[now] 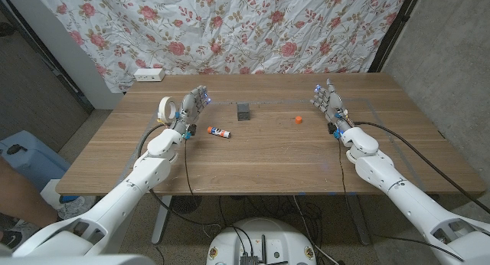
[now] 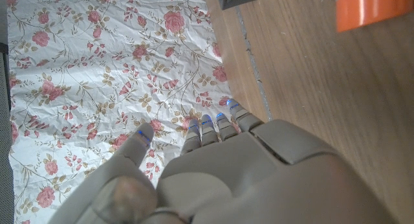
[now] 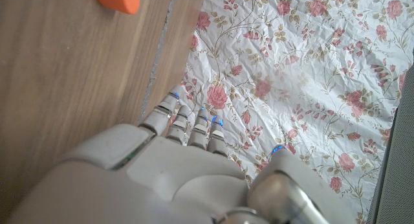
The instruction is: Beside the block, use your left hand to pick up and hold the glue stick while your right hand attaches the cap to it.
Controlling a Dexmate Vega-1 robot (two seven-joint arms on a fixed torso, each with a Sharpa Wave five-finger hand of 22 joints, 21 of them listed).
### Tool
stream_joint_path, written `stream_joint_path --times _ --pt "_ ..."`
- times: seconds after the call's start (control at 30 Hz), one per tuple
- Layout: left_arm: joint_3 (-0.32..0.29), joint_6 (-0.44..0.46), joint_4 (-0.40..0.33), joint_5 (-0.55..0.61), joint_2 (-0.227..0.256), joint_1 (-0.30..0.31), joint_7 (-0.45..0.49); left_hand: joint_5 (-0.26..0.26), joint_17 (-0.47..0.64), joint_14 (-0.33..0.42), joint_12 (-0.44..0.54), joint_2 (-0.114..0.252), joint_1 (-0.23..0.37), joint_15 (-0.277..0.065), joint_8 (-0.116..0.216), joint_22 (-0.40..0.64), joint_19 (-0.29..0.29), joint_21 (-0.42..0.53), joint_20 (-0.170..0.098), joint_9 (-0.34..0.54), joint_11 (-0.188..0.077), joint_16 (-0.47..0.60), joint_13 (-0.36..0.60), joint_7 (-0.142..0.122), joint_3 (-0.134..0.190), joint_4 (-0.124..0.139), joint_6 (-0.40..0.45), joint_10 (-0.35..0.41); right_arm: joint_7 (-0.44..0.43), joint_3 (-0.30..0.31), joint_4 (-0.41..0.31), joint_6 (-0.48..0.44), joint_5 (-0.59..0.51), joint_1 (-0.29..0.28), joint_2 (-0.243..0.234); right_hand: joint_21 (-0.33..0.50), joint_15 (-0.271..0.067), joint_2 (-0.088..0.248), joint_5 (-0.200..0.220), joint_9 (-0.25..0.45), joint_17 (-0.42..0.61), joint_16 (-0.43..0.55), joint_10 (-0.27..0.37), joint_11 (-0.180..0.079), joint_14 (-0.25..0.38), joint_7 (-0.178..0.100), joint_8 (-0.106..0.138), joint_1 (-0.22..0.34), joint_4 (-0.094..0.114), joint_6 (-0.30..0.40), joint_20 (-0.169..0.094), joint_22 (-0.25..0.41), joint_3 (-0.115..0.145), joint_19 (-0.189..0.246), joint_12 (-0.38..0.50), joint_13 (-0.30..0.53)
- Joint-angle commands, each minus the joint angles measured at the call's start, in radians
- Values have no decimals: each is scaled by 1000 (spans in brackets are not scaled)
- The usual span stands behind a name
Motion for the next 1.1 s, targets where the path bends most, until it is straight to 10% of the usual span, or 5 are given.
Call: stream_joint_path --times 0.03,0.83,1.1 --pt "-6 -2 -41 24 35 19 6 2 4 -6 5 63 9 -5 6 3 11 6 1 5 -6 4 3 -3 8 -13 15 7 -32 -13 -18 20 -28 -13 15 7 -2 -4 5 2 1 4 8 2 7 2 7 10 -1 6 -2 4 8 6 4 3" --pt "30 11 -102 211 182 -7 -8 -5 6 34 11 24 150 -37 24 0 32 1 -2 6 -50 4 3 -35 38 -252 120 86 -68 -20 -40 34 -77 -19 5 8 -8 2 10 2 -14 6 10 2 7 0 9 17 -12 11 -10 4 15 -3 7 -5" --pt "35 41 -153 288 250 0 7 -4 6 51 16 22 175 -44 31 1 38 1 -3 7 -55 8 4 -38 39 -274 147 109 -80 -15 -47 36 -85 -26 -1 8 -8 3 11 2 -18 6 13 3 7 1 10 18 -15 13 -11 3 16 -3 8 -7"
